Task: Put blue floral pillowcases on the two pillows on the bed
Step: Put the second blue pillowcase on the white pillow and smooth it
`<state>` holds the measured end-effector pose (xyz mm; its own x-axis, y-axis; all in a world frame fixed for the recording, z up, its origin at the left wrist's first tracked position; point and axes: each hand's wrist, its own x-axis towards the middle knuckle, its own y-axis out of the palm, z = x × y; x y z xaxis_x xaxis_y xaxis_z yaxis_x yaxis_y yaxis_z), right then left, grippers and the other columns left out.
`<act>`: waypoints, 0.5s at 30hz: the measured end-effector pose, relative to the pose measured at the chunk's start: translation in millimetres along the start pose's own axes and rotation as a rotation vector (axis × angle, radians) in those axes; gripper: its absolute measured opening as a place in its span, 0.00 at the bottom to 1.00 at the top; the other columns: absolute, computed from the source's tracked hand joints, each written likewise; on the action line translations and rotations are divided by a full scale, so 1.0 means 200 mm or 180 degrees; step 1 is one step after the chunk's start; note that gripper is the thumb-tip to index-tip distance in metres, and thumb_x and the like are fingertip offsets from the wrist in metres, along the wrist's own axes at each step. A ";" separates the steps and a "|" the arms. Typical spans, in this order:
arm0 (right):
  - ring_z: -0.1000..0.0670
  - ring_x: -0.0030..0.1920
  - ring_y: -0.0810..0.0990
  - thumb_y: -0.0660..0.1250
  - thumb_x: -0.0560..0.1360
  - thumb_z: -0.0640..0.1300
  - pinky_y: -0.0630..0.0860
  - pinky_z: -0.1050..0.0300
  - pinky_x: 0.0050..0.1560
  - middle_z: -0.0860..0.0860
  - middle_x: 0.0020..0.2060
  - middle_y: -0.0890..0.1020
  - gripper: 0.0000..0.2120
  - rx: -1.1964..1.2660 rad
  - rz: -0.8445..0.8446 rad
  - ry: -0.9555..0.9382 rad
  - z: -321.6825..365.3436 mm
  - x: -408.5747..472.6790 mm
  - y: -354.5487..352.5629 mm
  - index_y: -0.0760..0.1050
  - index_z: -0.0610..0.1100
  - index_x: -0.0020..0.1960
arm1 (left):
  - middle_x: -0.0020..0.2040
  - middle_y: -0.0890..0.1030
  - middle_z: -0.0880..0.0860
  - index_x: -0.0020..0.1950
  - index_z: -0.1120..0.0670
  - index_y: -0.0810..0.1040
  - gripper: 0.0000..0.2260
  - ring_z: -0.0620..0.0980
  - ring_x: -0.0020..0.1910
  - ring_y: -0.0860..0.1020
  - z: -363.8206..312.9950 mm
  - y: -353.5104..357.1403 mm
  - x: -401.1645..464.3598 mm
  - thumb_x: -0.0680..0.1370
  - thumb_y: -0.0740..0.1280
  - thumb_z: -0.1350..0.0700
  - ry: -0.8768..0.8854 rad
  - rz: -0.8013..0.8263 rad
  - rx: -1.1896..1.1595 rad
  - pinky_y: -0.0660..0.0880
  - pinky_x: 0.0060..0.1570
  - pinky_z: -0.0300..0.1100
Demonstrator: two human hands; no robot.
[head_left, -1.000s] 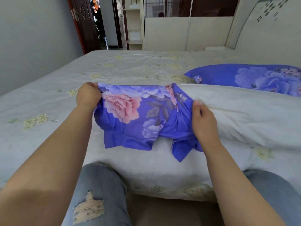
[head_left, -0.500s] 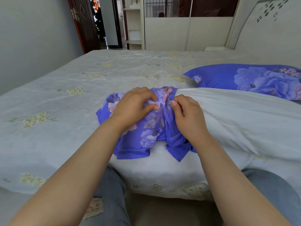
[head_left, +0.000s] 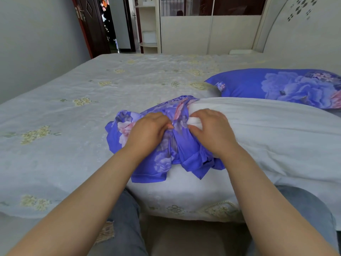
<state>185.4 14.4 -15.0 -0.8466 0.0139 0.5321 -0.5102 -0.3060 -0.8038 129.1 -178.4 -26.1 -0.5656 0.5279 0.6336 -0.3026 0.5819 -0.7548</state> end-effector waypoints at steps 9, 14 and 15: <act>0.55 0.47 0.78 0.61 0.78 0.32 0.74 0.62 0.55 0.44 0.51 0.82 0.11 0.2337 0.2012 0.0173 -0.07 0.11 -0.02 0.78 0.34 0.57 | 0.42 0.80 0.58 0.43 0.60 0.79 0.12 0.58 0.42 0.78 -0.06 -0.10 0.22 0.74 0.57 0.57 -0.0409 -0.0864 -0.0153 0.65 0.41 0.41; 0.52 0.66 0.69 0.62 0.77 0.49 0.56 0.49 0.74 0.51 0.63 0.75 0.15 0.0850 0.2731 -0.0379 -0.12 0.07 0.20 0.75 0.45 0.62 | 0.44 0.78 0.56 0.47 0.62 0.78 0.11 0.50 0.44 0.73 -0.04 -0.16 0.41 0.74 0.56 0.63 -0.0892 -0.1229 -0.0660 0.61 0.41 0.34; 0.53 0.71 0.62 0.61 0.77 0.51 0.47 0.49 0.75 0.53 0.68 0.70 0.16 0.0410 0.2741 -0.0490 -0.13 0.05 0.23 0.73 0.48 0.64 | 0.44 0.77 0.54 0.48 0.61 0.78 0.11 0.50 0.44 0.73 -0.02 -0.20 0.46 0.76 0.56 0.63 -0.1041 -0.1278 -0.0678 0.61 0.42 0.35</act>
<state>149.3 25.1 -54.3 -0.8945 -0.3964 -0.2069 0.3241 -0.2560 -0.9107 91.6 -150.8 62.7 -0.6567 0.0392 0.7532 -0.4007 0.8278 -0.3925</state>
